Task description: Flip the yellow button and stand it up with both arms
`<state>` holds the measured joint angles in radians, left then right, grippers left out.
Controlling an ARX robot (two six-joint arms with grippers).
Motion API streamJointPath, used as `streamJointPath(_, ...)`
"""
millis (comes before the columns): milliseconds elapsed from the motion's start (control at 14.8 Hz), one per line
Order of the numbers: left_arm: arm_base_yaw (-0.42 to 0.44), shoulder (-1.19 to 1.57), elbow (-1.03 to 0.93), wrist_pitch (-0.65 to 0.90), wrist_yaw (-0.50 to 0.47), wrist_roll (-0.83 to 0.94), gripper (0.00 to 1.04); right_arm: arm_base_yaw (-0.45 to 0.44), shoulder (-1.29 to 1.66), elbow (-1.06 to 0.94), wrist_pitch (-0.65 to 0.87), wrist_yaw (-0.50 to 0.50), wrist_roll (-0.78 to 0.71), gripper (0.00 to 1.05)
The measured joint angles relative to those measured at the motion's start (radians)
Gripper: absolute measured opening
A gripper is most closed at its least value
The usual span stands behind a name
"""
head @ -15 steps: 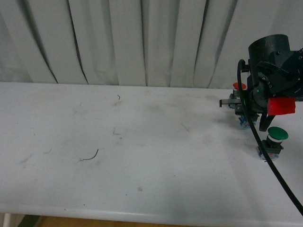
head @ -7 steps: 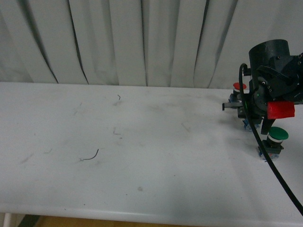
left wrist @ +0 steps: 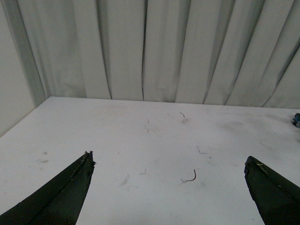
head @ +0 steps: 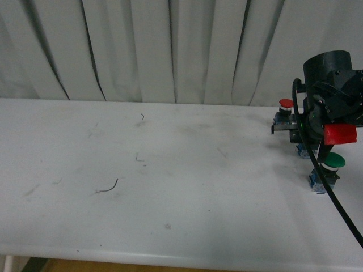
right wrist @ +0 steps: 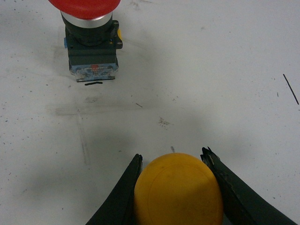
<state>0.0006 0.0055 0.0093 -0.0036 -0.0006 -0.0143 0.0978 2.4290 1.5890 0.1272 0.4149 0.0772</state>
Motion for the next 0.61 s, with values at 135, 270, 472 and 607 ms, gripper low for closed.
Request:
streamJointPath(135,0.0,0.0,0.0,0.0,0.0,0.0,0.98,0.001,0.0,0.009,-0.007,-0.008,0.0,0.36)
streamJointPath(270,0.0,0.0,0.0,0.0,0.0,0.0,0.98,0.001,0.0,0.009,-0.006,-0.008,0.0,0.36)
streamJointPath(472,0.0,0.0,0.0,0.0,0.0,0.0,0.98,0.001,0.005,0.011,-0.003,-0.011,-0.004,0.36)
streamJointPath(607,0.0,0.0,0.0,0.0,0.0,0.0,0.98,0.0,0.005,0.013,0.0,-0.015,-0.01,0.52)
